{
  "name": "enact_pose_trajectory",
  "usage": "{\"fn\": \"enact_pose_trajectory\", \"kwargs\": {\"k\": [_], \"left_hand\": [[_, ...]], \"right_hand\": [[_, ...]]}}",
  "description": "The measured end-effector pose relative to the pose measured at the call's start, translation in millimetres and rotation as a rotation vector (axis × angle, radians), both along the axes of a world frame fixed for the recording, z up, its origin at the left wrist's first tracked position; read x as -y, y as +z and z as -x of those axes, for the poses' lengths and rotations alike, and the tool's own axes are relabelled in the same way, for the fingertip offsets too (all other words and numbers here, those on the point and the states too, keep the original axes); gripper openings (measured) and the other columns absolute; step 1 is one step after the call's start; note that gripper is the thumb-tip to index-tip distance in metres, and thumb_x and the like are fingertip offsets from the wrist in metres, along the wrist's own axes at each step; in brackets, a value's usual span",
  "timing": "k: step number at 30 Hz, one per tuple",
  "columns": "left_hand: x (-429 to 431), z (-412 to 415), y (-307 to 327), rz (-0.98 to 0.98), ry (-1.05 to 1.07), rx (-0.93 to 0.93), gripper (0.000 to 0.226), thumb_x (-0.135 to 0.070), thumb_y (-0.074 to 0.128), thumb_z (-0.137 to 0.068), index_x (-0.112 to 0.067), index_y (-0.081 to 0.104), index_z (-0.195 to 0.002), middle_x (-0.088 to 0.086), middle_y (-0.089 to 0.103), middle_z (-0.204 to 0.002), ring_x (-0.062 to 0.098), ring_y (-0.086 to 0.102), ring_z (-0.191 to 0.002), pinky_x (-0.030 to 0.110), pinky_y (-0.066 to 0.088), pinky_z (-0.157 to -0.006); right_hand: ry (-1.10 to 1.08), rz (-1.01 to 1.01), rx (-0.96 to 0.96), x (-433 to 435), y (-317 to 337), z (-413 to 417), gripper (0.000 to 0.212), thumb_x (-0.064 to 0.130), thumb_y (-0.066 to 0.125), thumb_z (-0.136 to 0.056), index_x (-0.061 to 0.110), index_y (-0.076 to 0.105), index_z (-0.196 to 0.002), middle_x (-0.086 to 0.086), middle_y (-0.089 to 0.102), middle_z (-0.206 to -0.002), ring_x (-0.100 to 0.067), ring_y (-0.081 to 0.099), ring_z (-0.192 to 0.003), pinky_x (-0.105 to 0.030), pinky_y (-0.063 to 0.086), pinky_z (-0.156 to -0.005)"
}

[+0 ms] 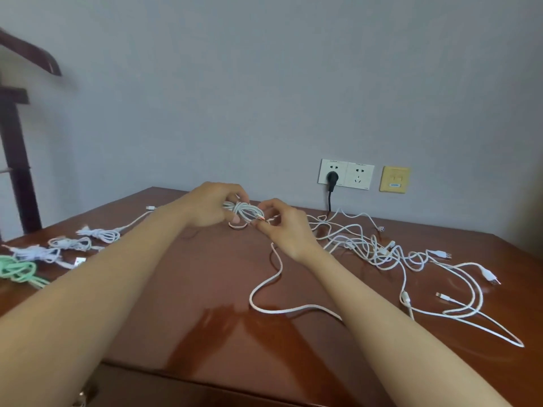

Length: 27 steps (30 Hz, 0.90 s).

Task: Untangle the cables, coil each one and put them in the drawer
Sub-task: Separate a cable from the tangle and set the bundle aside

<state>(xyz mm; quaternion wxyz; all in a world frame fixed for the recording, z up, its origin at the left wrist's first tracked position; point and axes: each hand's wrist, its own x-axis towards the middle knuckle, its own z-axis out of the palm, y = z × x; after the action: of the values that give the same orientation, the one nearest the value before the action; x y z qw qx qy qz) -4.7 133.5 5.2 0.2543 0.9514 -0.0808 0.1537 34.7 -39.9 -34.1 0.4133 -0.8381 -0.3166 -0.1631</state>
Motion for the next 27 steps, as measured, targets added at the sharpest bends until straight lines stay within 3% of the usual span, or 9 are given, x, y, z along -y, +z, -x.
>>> {"fn": "enact_pose_trajectory", "kwargs": {"k": [3, 6, 10, 16, 21, 27], "left_hand": [[-20.6, 13.1, 5.8, -0.020, 0.031, -0.003, 0.034, -0.010, 0.071, -0.079, -0.026, 0.059, -0.106, -0.011, 0.062, -0.099, 0.013, 0.052, -0.098, 0.018, 0.038, -0.073], [-46.1, 24.6, 6.9, 0.006, 0.055, 0.006, 0.035, -0.006, 0.071, -0.078, -0.027, 0.058, -0.103, -0.008, 0.062, -0.098, 0.013, 0.054, -0.104, 0.022, 0.034, -0.083], [-81.3, 36.8, 0.7, -0.059, 0.111, -0.027, 0.036, -0.004, 0.072, -0.077, -0.024, 0.064, -0.106, -0.004, 0.065, -0.106, 0.012, 0.056, -0.106, 0.023, 0.036, -0.092], [-113.4, 45.3, -29.0, -0.086, 0.233, -0.081, 0.042, -0.002, 0.069, -0.079, -0.016, 0.062, -0.118, 0.004, 0.064, -0.119, 0.021, 0.055, -0.115, 0.026, 0.039, -0.092], [-121.0, 45.5, -47.3, -0.294, 0.279, -0.158, 0.049, -0.002, 0.057, -0.083, -0.025, 0.057, -0.126, -0.001, 0.059, -0.126, 0.020, 0.052, -0.116, 0.026, 0.039, -0.089], [-127.0, 37.2, -64.2, -0.305, 0.346, -0.130, 0.051, 0.000, 0.050, -0.086, -0.034, 0.057, -0.124, 0.001, 0.057, -0.129, 0.024, 0.052, -0.118, 0.033, 0.043, -0.093]], "right_hand": [[0.004, 0.055, 0.154, -22.2, 3.6, 14.1, 0.024, 0.029, 0.060, -0.088, 0.018, 0.057, -0.109, 0.000, 0.063, -0.093, -0.021, 0.057, -0.078, -0.034, 0.046, -0.074], [-0.007, 0.142, 0.345, -46.4, 3.4, 29.2, 0.022, 0.031, 0.048, -0.095, 0.015, 0.054, -0.109, -0.005, 0.061, -0.101, -0.027, 0.057, -0.090, -0.036, 0.042, -0.070], [-0.013, 0.289, 0.440, -80.8, -3.7, 36.9, 0.025, 0.030, 0.047, -0.095, 0.014, 0.055, -0.113, -0.005, 0.057, -0.112, -0.030, 0.058, -0.099, -0.037, 0.043, -0.071], [0.045, 0.429, 0.384, -122.7, -16.0, 46.6, 0.030, 0.029, 0.042, -0.096, 0.016, 0.050, -0.123, -0.006, 0.057, -0.120, -0.032, 0.056, -0.105, -0.035, 0.040, -0.074], [0.084, 0.516, 0.347, -142.1, -33.2, 45.7, 0.030, 0.023, 0.043, -0.096, 0.016, 0.049, -0.125, -0.006, 0.056, -0.123, -0.031, 0.055, -0.108, -0.034, 0.039, -0.074], [0.068, 0.461, 0.231, -153.0, -41.7, 36.4, 0.024, 0.017, 0.045, -0.092, 0.017, 0.052, -0.115, -0.005, 0.059, -0.117, -0.030, 0.055, -0.105, -0.034, 0.039, -0.075]]}}
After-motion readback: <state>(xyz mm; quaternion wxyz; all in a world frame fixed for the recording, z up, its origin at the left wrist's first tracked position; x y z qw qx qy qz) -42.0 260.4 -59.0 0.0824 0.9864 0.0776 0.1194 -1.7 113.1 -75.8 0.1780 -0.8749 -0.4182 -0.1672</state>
